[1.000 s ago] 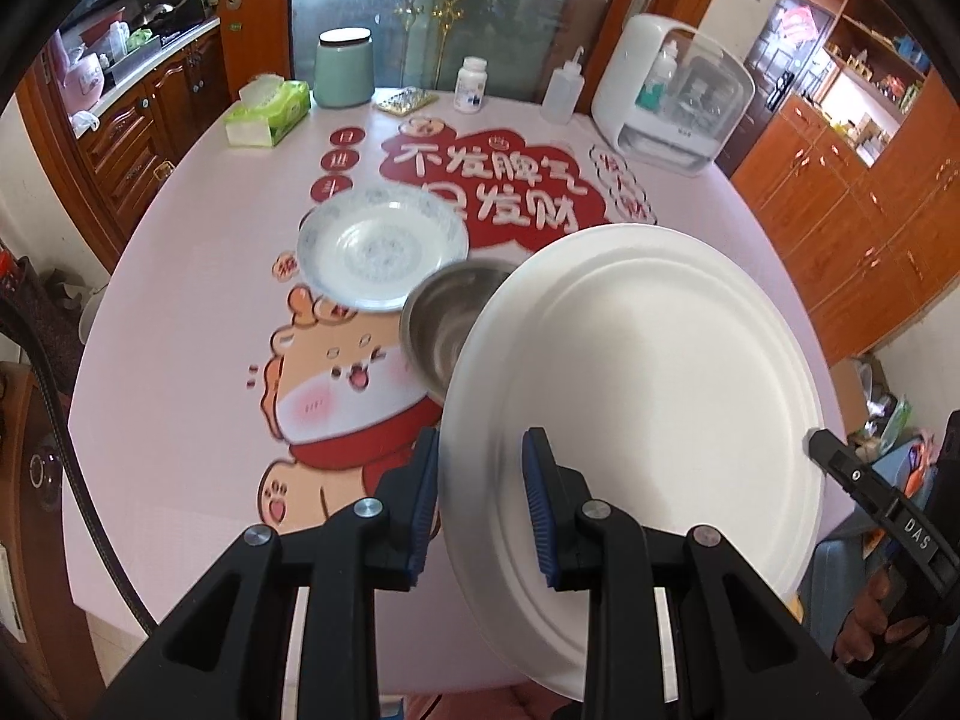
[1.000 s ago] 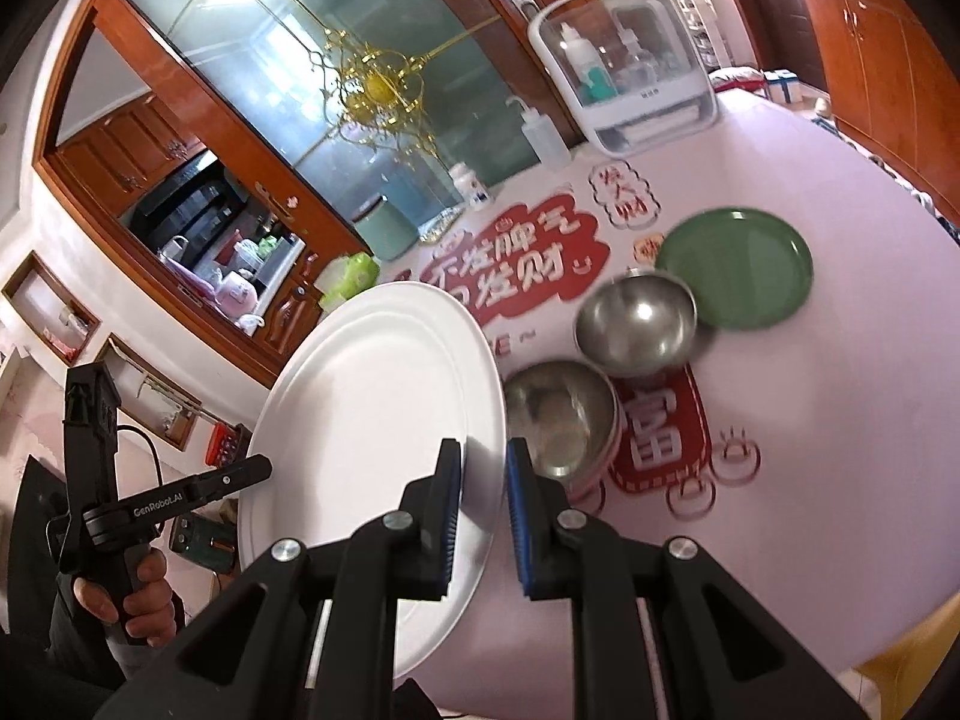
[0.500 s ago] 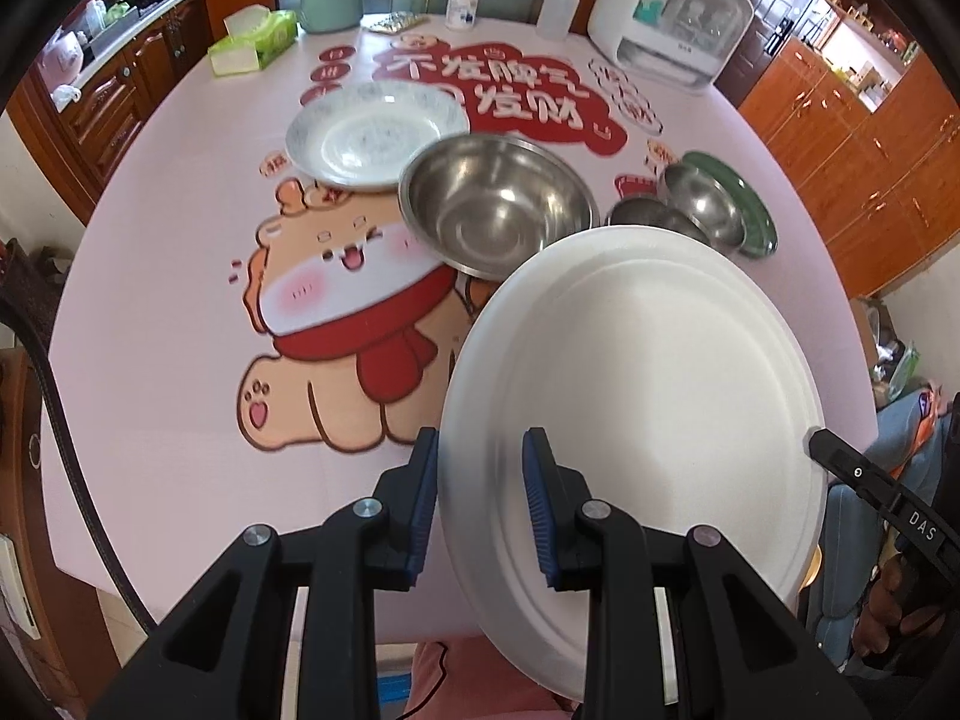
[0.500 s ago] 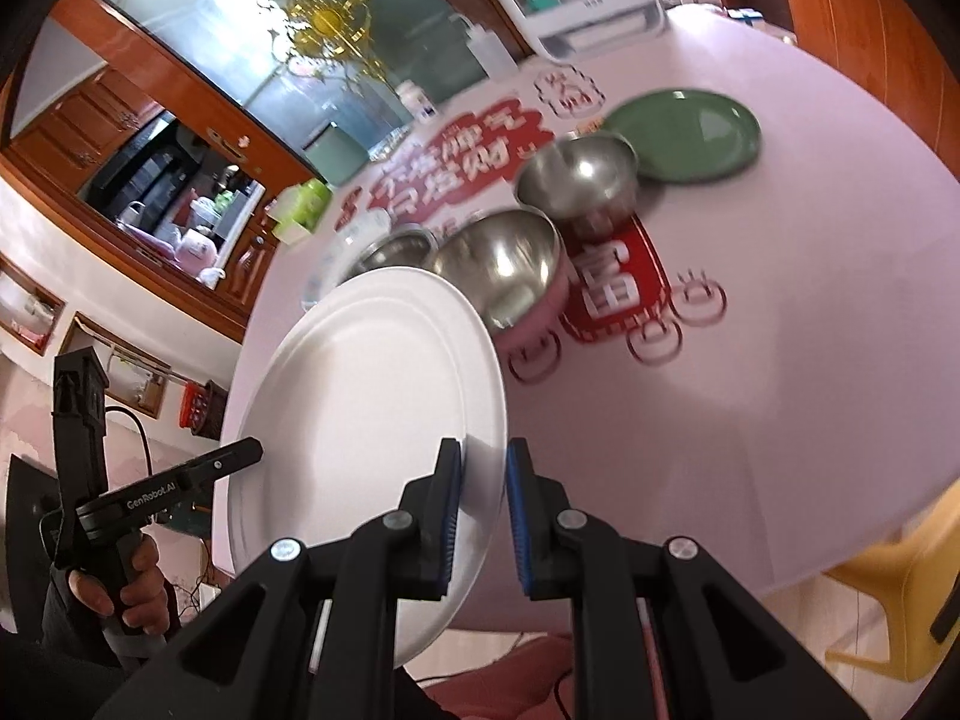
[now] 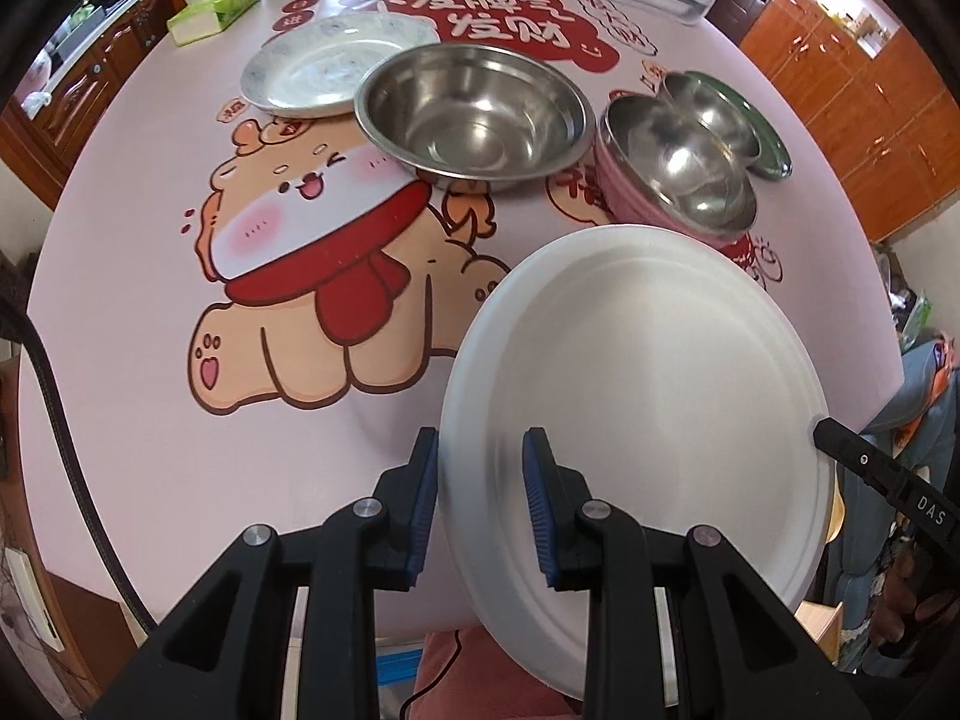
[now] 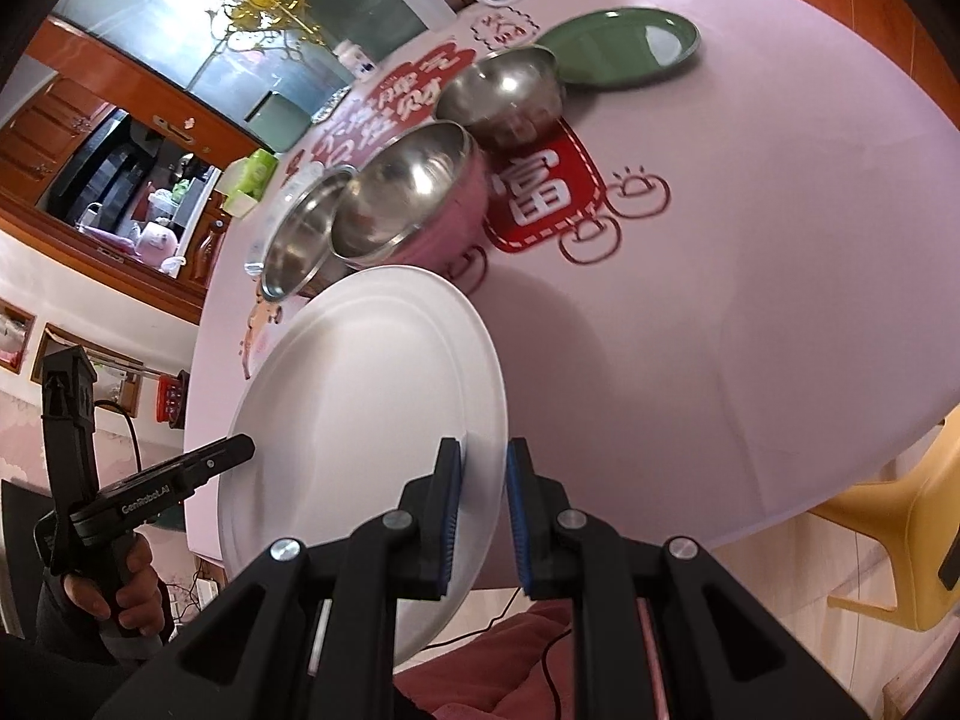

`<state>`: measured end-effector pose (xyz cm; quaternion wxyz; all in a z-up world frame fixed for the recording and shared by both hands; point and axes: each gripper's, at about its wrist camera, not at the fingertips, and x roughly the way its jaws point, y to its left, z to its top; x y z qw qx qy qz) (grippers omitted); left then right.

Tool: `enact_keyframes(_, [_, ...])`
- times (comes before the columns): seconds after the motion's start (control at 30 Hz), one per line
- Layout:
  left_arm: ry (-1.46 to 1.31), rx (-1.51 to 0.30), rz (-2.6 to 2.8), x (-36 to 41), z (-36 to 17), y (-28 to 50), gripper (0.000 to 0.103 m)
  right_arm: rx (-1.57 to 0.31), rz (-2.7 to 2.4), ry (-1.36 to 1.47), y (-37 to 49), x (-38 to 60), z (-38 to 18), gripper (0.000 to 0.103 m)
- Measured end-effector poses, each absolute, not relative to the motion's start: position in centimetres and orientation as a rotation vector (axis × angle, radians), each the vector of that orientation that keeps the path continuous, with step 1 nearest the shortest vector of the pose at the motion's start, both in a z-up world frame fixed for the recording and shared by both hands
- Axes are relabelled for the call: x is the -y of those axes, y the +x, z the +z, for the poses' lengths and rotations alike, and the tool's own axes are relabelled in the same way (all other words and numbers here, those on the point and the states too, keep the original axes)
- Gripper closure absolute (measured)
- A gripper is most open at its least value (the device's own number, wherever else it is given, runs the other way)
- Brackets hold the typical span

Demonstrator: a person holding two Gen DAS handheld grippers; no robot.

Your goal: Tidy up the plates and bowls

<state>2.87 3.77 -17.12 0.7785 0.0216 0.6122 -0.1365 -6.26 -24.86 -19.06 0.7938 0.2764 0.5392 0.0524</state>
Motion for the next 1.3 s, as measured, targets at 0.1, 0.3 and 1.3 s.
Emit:
enact_keyframes(0.1, [0.082,-1.321,-0.292,-3.1,-17.9,3.0,0.078,-1.173,0.101,0.591,-5.9,25.1,-19.9,0.088])
enact_keyframes(0.3, [0.122,-1.325,-0.297,-2.2,-19.3,3.3,0.078,-1.192,0.084,0.606,-5.5,25.6,-21.2,0.088])
enact_keyframes(1.3, [0.149,-1.362,-0.255,0.1,-21.7,6.8,0.078,-1.218,0.052,0.511,-1.4,26.4,-22.2,0.087])
